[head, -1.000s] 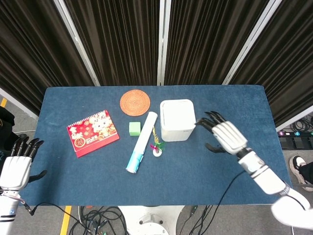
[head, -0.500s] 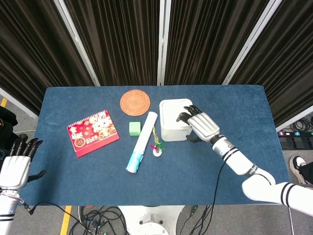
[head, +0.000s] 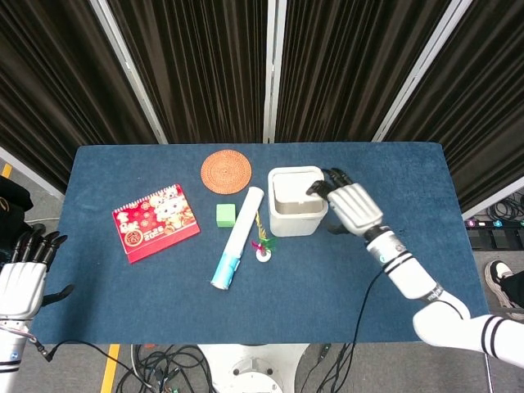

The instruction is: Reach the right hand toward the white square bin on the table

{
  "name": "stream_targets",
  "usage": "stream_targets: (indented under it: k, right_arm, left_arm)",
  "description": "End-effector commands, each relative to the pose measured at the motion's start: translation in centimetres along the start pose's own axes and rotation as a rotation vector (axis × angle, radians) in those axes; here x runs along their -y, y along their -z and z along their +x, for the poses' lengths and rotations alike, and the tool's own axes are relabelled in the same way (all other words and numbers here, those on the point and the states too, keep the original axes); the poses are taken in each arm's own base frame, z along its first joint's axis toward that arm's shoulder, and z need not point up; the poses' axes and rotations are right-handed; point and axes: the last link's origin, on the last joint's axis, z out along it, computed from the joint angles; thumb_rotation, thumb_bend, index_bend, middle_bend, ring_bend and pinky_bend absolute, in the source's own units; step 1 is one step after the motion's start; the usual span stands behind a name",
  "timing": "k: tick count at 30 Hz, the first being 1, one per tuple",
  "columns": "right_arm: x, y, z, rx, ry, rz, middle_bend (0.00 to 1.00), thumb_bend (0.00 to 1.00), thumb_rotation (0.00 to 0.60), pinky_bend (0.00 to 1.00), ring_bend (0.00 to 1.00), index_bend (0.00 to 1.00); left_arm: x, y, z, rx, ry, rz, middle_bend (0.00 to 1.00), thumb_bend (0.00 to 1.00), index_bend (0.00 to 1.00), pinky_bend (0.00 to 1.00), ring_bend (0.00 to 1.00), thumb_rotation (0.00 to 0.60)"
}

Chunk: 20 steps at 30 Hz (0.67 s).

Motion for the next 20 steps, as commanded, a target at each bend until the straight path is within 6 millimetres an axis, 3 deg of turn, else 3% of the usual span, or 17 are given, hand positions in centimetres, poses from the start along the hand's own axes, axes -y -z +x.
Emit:
stream_targets:
  k: [1,7,12,20]
  right_arm:
    - [-2.5,4.2,2.2,-0.115,-0.025,-0.071,0.18,0.23,0.6,0.0,0.0,0.24]
    - [-5.9,11.4,0.8,-0.16,-0.067,-0.191,0.13,0.23,0.6,0.0,0.0,0.13]
    - [-6.9,16.4,-1.9,-0.166,-0.108,-0.229,0.08,0.23,0.6,0.0,0.0,0.07]
    - [-6.5,20.9,-3.5,-0.174,-0.118,-0.233,0.06,0.24,0.6,0.0,0.0,0.06]
  left_arm:
    - [-0.1,-0.1,0.0,-0.003,0.002,-0.005,0.11,0.0,0.15,0.02,0.02,0.6]
    - [-0.3,-0.2,0.0,-0.004,0.006,-0.015,0.11,0.0,0.15,0.02,0.02,0.6]
    - [-0.5,-0.3,0.1,-0.01,0.003,-0.025,0.11,0.0,0.15,0.02,0.02,0.6]
    - [-0.9,-0.2,0.1,-0.01,0.011,-0.029,0.11,0.0,0.15,0.02,0.02,0.6]
